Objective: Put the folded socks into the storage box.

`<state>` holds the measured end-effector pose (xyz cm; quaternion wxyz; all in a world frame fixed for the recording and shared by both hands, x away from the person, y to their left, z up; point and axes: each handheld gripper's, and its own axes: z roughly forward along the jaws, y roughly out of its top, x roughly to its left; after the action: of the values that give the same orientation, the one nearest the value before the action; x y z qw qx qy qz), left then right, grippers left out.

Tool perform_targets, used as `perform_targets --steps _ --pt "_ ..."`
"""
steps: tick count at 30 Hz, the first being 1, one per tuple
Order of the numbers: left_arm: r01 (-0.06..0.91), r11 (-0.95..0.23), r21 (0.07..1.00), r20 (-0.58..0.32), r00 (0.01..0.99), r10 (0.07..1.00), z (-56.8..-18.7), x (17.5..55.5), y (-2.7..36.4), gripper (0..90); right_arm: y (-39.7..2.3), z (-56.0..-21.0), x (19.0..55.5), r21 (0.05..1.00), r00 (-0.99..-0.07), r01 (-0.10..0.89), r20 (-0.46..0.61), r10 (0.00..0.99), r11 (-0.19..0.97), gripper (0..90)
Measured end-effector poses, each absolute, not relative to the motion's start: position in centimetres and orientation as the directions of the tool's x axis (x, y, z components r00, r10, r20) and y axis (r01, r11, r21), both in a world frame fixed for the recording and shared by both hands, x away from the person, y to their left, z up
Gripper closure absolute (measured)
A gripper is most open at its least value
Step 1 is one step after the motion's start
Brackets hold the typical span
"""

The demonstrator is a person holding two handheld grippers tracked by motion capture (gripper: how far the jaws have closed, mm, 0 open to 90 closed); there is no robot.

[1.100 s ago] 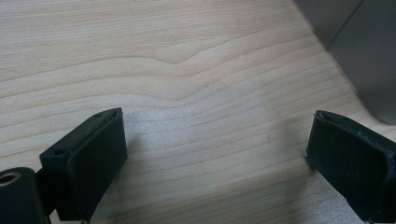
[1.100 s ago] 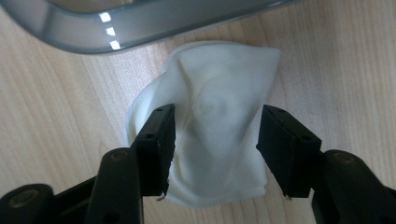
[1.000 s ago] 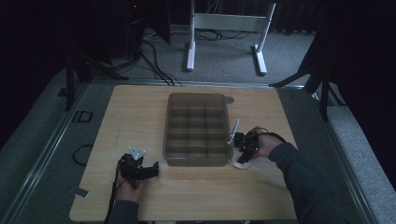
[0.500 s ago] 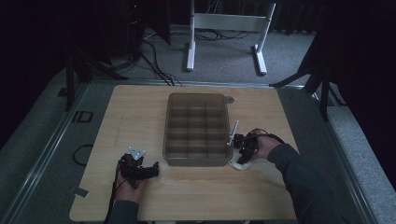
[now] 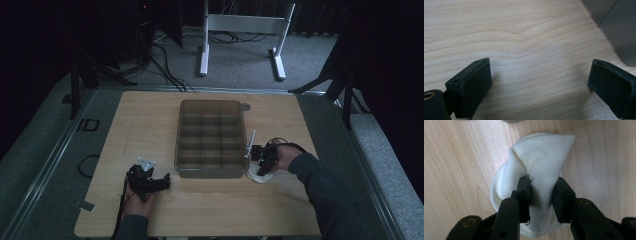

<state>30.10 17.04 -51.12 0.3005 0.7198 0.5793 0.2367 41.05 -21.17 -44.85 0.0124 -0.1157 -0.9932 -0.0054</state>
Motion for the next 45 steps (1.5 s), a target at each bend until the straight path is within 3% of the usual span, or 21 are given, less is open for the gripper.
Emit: perform_targets --steps 45 --pt "0.691 -0.148 0.707 -0.007 0.217 0.976 -51.1 30.1 17.0 5.3 -22.7 -40.0 40.4 0.051 -0.976 0.215 -0.024 0.216 0.975 69.6"
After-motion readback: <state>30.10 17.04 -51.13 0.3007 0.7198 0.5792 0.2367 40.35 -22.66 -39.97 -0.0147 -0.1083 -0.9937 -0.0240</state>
